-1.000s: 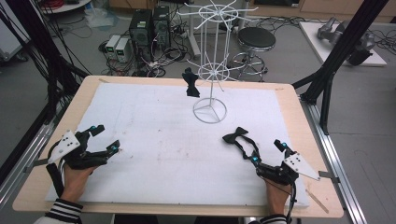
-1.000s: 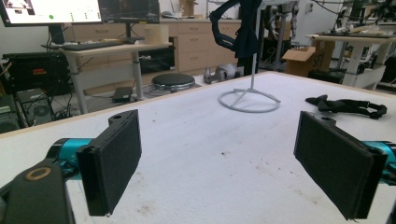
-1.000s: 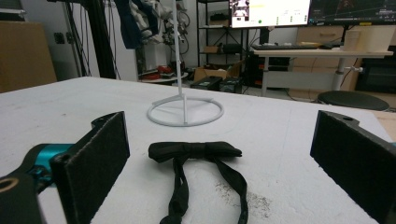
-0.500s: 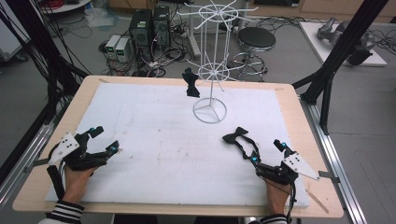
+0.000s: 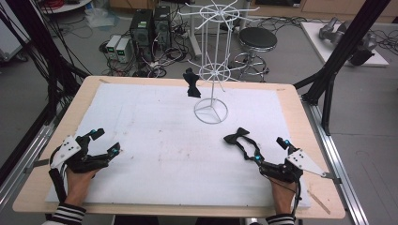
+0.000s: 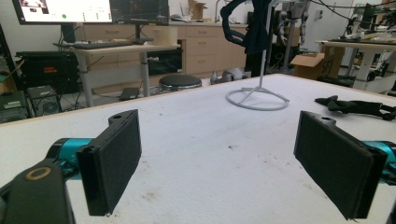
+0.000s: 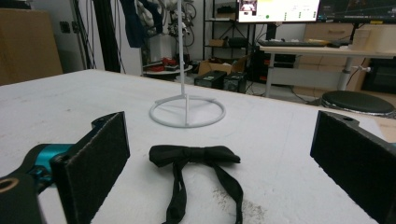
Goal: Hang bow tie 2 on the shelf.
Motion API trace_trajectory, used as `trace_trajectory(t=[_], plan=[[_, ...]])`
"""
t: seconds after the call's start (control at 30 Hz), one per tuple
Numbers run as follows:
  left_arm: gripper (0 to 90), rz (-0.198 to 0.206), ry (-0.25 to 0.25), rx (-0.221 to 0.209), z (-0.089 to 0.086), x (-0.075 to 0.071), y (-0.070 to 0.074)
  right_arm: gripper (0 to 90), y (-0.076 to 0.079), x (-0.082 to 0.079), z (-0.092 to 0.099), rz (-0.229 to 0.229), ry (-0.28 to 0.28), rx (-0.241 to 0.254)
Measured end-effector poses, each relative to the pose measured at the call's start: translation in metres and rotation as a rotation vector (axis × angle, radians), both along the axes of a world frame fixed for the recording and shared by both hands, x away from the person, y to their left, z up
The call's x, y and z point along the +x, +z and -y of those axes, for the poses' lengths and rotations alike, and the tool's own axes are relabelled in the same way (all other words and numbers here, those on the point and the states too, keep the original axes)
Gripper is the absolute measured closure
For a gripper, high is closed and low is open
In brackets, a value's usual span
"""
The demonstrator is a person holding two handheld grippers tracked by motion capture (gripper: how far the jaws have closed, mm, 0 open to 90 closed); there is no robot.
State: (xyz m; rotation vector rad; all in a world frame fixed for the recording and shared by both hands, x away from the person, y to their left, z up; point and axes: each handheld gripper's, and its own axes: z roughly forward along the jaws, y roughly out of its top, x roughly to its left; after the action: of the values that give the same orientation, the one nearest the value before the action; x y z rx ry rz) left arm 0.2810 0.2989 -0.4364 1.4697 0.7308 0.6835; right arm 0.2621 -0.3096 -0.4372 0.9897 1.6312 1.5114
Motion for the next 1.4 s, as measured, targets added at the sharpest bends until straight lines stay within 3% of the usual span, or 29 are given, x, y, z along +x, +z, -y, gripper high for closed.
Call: trace_trajectory(t=[0.3,0.67,0.9,1.37,1.4], plan=[[15.4,0.001,0.005,-0.009,-0.001,0.001,-0.005,3.8,0.019,0.006,0.008,-0.032,0.055,-0.035],[15.4,0.009,0.027,-0.019,-0.004,0.001,-0.01,3.9,0.046,0.028,0.012,-0.069,0.167,-0.096],[15.4,0.003,0.035,-0.008,-0.005,0.002,-0.012,4.0,0.061,0.047,0.011,-0.123,0.232,-0.198],[15.4,0.012,0.048,-0.015,-0.005,0.001,-0.015,4.5,0.09,0.079,0.009,-0.124,0.322,-0.357],[15.4,0.011,0.048,-0.015,-0.005,0.001,-0.015,4.5,0.091,0.081,0.008,-0.143,0.331,-0.359]])
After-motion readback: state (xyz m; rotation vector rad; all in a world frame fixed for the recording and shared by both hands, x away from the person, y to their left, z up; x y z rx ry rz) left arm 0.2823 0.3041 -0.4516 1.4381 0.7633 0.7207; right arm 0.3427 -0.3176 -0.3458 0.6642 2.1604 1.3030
